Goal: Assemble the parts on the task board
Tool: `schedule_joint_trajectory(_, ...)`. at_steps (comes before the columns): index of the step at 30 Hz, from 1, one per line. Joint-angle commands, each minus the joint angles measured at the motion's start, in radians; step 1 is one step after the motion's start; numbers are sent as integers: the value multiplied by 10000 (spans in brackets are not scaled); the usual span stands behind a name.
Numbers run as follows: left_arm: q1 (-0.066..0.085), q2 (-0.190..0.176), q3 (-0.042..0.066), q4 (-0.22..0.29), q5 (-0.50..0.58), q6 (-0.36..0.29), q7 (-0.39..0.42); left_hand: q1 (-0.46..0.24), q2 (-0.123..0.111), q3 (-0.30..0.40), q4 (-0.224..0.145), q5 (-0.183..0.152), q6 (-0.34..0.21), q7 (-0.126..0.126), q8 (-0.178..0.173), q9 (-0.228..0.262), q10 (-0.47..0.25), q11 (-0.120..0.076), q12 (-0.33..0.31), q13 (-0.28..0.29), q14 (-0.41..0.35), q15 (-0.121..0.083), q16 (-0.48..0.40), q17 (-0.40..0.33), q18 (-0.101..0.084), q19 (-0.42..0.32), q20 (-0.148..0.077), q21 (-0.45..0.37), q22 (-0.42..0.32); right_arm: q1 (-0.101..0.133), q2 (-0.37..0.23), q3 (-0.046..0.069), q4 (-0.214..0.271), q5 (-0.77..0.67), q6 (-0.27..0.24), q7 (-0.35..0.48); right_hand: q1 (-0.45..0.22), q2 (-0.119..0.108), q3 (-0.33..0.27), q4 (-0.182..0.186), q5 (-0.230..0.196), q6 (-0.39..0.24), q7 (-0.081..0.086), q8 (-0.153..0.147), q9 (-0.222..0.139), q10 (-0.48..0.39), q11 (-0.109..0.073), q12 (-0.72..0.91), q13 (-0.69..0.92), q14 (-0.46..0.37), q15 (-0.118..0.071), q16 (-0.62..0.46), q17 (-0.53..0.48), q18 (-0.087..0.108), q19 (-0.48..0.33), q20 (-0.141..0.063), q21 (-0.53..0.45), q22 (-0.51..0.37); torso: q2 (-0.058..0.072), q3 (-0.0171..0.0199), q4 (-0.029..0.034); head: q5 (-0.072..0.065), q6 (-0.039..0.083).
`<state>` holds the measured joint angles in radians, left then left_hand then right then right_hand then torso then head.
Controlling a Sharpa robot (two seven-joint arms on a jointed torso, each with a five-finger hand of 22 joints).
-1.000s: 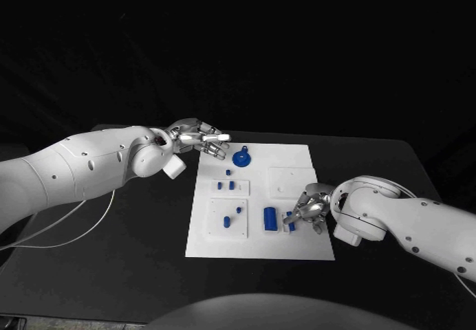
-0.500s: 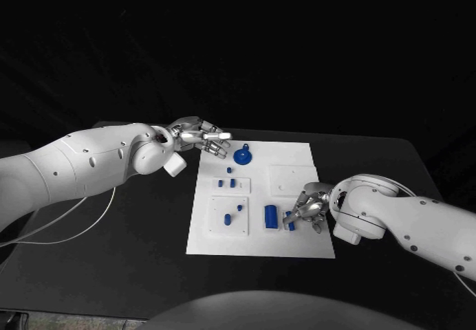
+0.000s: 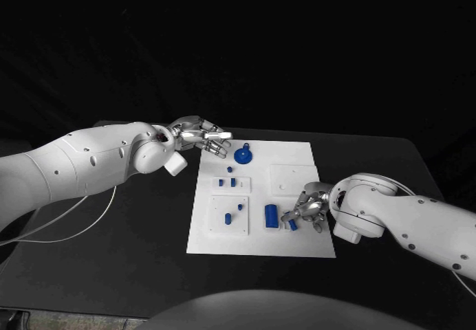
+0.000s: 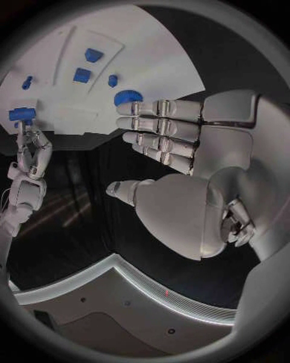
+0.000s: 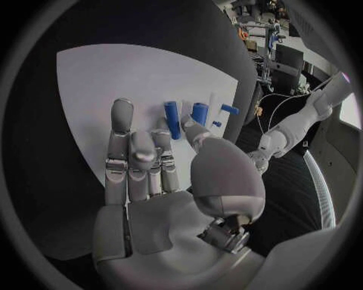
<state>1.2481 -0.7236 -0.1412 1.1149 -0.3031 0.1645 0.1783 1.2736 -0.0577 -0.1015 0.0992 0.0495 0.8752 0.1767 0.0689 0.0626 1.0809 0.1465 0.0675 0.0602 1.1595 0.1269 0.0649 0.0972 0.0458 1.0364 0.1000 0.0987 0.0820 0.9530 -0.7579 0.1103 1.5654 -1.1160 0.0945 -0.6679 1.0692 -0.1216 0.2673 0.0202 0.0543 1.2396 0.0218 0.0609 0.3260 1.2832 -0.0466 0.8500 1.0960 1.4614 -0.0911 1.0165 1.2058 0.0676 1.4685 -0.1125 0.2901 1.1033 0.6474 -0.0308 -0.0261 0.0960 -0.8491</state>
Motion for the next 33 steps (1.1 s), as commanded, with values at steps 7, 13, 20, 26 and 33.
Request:
schedule_joint_trajectory(7,0,2,6,21,-21,114,41,-10,141,-46,9,-13,-96,-11,-46,-9,-61,15,-27,10,-81,-17,-18,-23,21,7,71,-55,-13,-9,32,-23,-19,-82,182,-10,-105,299,-1448,700,-64,-54,80,37,-10,35,28,-225,-72,65,-33,-188,-49,-163,348,-70,-70,-107,-4,0,1,12,-31)
schedule_joint_trajectory(13,0,-7,6,18,-31,105,37,-10,141,-46,9,-13,-96,-11,-46,-9,-61,15,-27,10,-81,-17,-18,-23,21,7,71,-55,-13,-10,33,-24,15,-44,199,2,48,356,-1676,821,-61,-60,90,33,-2,44,27,-288,-83,82,-32,-233,-43,-167,350,-68,-60,-179,-2,2,2,14,-35)
schedule_joint_trajectory(20,0,-10,6,17,-34,110,35,-10,141,-46,9,-13,-96,-11,-46,-9,-61,15,-27,10,-81,-17,-18,-23,21,7,71,-55,-13,-10,-3,-25,69,-24,183,10,25,538,-1654,846,-61,-2,66,42,15,78,18,-254,-53,83,-31,-244,-36,-174,353,-67,-42,-198,-1,0,1,14,-32)
schedule_joint_trajectory(26,0,-17,6,18,-34,108,33,-10,141,-46,9,-13,-96,-11,-46,-9,-61,15,-27,10,-81,-17,-18,-23,21,7,71,-55,-13,-12,-106,-24,149,51,248,40,-466,660,-1462,1007,-61,187,-19,42,134,209,-32,-176,8,103,-50,-210,-5,-214,354,-81,20,-202,1,3,7,23,-34)
schedule_joint_trajectory(33,0,-29,6,8,-35,113,33,2,169,-82,-35,-13,-171,-5,-55,-15,-68,18,-28,9,-76,-17,-19,-28,22,13,70,-58,-13,-15,-259,-23,278,150,347,129,-791,261,-996,1147,-51,230,-56,48,668,268,-47,-218,83,112,-54,-230,-9,-259,340,-95,65,-239,-2,2,-5,23,-23)
